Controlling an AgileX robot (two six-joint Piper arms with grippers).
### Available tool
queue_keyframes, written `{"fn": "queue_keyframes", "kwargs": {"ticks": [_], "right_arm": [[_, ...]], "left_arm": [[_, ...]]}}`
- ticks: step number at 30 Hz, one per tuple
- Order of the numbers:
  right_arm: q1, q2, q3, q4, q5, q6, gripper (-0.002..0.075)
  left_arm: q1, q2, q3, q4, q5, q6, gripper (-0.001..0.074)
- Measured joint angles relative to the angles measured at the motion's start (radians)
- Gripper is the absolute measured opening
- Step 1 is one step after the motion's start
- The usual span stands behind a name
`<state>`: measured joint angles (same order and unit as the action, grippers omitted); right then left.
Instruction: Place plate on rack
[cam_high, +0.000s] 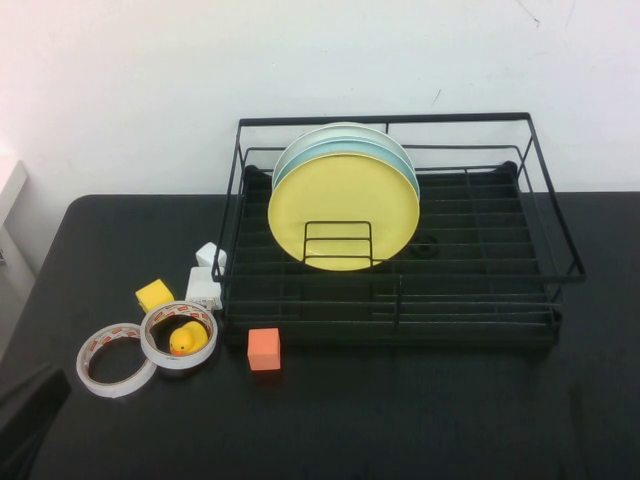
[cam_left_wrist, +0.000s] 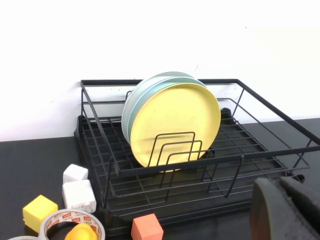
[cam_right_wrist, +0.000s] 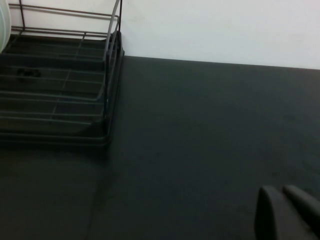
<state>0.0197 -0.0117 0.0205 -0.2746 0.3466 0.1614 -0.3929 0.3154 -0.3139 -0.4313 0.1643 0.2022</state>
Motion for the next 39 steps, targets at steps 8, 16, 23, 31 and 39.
{"fn": "queue_keyframes", "kwargs": {"ticks": [8,16,23,31,39], "right_arm": [[0.000,0.000,0.000,0.002,0.002,0.000,0.0000],[0.000,0.000,0.000,0.002,0.002,0.002,-0.0001],[0.000,0.000,0.000,0.002,0.002,0.002,-0.0001],[0.000,0.000,0.000,0.004,0.003,0.002,-0.0001],[0.000,0.000,0.000,0.004,0.003,0.002,-0.0001]], "left_arm": [[0.000,0.000,0.000,0.000,0.000,0.000,-0.0001],[0.000,0.000,0.000,0.000,0.000,0.000,-0.0001],[0.000,0.000,0.000,0.000,0.000,0.000,-0.0001],[0.007,-0.022,0.046,0.146,-0.045,0.000,-0.0001],[0.213,-0.194,0.208,0.316,-0.085,-0.097,-0.0001]]}}
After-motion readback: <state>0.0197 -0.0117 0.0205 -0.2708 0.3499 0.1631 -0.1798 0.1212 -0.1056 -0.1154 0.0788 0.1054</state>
